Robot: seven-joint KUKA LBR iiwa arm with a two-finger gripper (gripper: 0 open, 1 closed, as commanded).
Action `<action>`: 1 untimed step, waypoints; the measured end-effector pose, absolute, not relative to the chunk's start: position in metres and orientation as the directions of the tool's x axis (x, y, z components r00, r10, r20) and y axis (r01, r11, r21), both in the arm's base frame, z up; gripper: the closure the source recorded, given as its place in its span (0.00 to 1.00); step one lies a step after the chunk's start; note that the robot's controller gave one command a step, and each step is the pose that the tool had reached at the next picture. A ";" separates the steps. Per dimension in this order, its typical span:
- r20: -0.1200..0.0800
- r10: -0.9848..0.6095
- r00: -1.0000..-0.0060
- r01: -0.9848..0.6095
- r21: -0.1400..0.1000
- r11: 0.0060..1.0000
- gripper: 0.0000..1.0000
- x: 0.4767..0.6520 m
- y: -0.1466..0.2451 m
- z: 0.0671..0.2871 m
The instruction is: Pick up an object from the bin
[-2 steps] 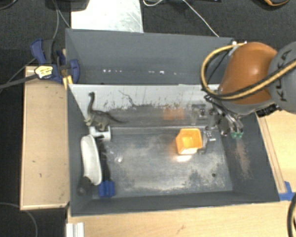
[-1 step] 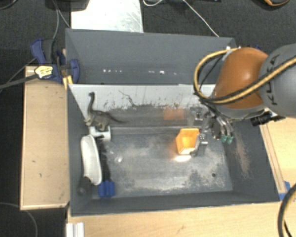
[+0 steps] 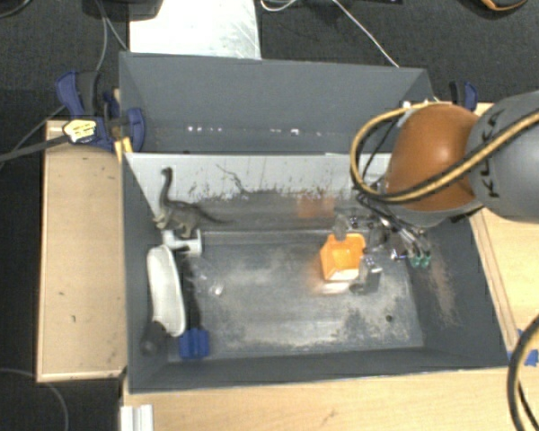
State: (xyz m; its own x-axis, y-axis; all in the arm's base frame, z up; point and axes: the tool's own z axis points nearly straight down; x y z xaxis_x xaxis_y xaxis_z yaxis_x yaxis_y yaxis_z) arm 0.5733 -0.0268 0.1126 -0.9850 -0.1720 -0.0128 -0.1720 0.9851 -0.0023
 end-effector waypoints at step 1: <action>-0.031 0.154 -0.988 0.154 0.011 0.988 1.00 0.577 -0.030 0.090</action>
Offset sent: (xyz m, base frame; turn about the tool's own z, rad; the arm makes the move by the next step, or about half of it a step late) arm 0.0000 0.0000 0.0000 0.0000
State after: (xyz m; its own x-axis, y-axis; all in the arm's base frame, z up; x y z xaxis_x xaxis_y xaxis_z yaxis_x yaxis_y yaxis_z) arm 0.5770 -0.0297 0.0900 -0.9876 0.1540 -0.0312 0.1537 0.9881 0.0107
